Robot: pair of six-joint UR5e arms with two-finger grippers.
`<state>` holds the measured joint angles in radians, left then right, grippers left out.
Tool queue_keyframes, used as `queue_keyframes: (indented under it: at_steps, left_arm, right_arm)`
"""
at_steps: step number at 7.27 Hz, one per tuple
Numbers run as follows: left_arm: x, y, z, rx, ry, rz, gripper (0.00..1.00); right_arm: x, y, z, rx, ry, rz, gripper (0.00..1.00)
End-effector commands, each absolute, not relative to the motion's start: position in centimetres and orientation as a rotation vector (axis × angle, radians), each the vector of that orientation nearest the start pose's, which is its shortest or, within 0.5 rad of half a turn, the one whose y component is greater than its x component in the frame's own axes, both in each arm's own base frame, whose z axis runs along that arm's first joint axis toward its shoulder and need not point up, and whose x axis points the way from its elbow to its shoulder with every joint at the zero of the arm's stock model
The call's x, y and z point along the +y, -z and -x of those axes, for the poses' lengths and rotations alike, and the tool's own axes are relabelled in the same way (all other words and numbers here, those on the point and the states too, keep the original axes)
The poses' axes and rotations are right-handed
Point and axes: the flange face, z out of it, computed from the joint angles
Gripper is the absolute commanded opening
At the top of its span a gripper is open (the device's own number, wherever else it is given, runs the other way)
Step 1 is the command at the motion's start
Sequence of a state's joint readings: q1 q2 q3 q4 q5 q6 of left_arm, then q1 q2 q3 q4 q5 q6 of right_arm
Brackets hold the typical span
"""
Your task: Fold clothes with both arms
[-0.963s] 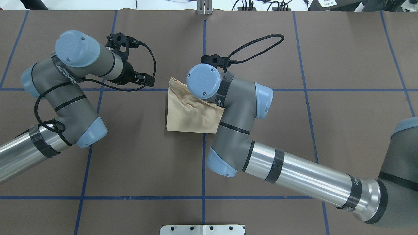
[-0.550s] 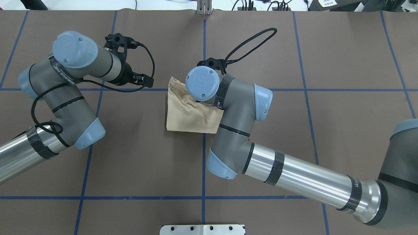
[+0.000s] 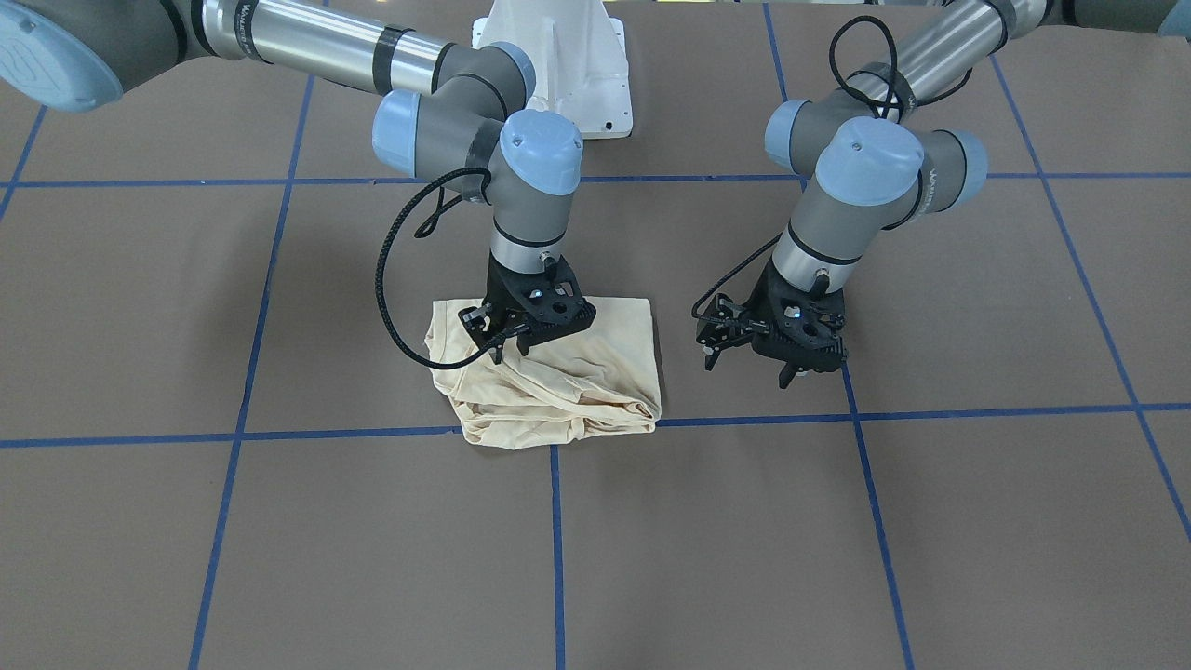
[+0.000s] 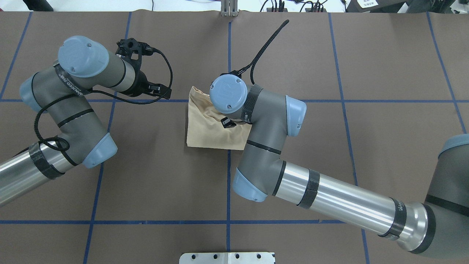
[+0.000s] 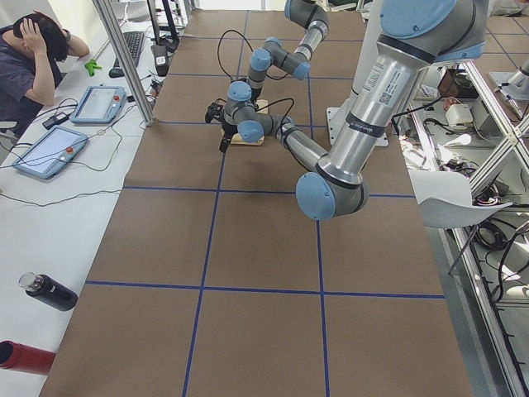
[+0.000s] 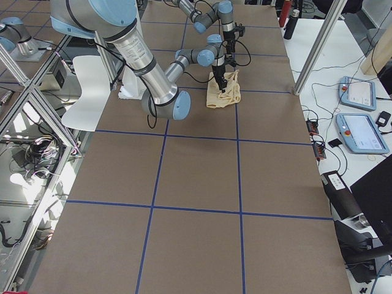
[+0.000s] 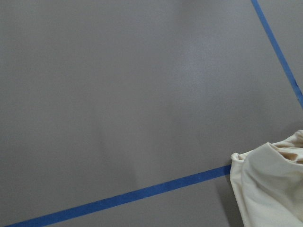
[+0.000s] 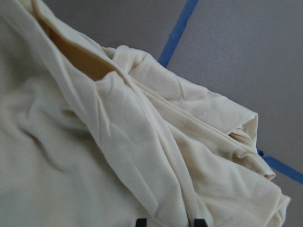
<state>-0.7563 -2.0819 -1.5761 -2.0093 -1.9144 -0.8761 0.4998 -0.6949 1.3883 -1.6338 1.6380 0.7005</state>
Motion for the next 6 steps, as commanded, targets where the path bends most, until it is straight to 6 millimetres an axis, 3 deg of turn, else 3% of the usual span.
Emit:
queue_keyframes:
  at_steps: [1,2,4,6]
  left_arm:
    - [-54.1,-31.4,-42.8,0.915,-0.107,-0.388,1.0]
    - [-54.1,-31.4,-42.8,0.915,-0.107,-0.388,1.0]
    - [-54.1,-31.3,-42.8,0.916,-0.108,-0.389,1.0]
    - [-54.1,-31.3,-42.8,0.916,-0.108,-0.389,1.0]
  right_arm:
    - [-48.2,-20.8,61.0,-0.522,0.407,-0.361,0.21]
    - [-48.9,-20.9,60.5,-0.515,0.392,-0.367,0.0]
    - [-50.6,-20.9,59.3,-0.502,0.351,-0.382,0.0]
    - [-53.5,-21.6,58.1,-0.456,0.302,-0.414,0.0]
